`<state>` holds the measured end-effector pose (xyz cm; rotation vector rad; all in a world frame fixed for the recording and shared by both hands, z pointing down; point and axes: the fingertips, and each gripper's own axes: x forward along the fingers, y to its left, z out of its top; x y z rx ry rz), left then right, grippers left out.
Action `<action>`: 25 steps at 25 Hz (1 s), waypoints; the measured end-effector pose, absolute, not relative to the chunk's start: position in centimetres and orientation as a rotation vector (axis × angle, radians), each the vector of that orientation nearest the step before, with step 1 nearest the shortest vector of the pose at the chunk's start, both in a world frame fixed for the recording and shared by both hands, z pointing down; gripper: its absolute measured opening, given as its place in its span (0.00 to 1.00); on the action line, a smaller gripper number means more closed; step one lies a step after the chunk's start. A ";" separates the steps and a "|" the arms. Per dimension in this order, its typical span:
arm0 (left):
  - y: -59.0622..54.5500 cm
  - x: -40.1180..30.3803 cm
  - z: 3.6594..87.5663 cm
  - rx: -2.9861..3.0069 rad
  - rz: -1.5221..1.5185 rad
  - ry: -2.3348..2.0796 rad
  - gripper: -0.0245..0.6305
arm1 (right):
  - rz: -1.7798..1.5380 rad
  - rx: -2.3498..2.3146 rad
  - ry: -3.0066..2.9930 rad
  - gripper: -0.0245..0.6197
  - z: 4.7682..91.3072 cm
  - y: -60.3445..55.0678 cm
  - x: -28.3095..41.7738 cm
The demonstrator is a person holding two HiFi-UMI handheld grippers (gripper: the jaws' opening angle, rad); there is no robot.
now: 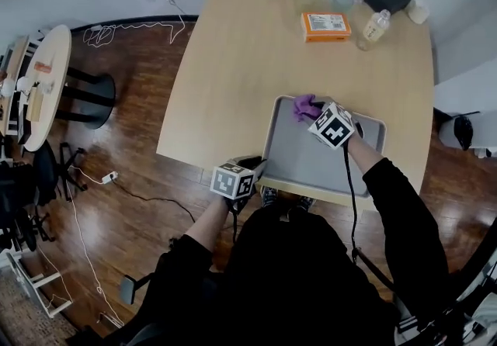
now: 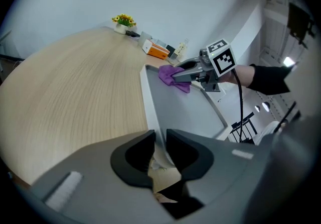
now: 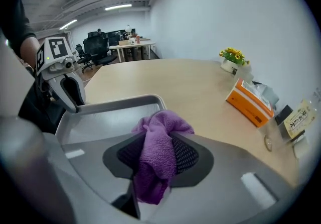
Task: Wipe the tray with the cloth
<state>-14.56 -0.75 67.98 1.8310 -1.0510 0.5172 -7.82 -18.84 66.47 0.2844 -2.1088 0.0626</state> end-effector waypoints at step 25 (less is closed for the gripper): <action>-2.9 -15.5 66.8 1.916 0.459 -1.127 0.10 | -0.052 0.258 -2.002 0.24 66.6 -19.1 -12.6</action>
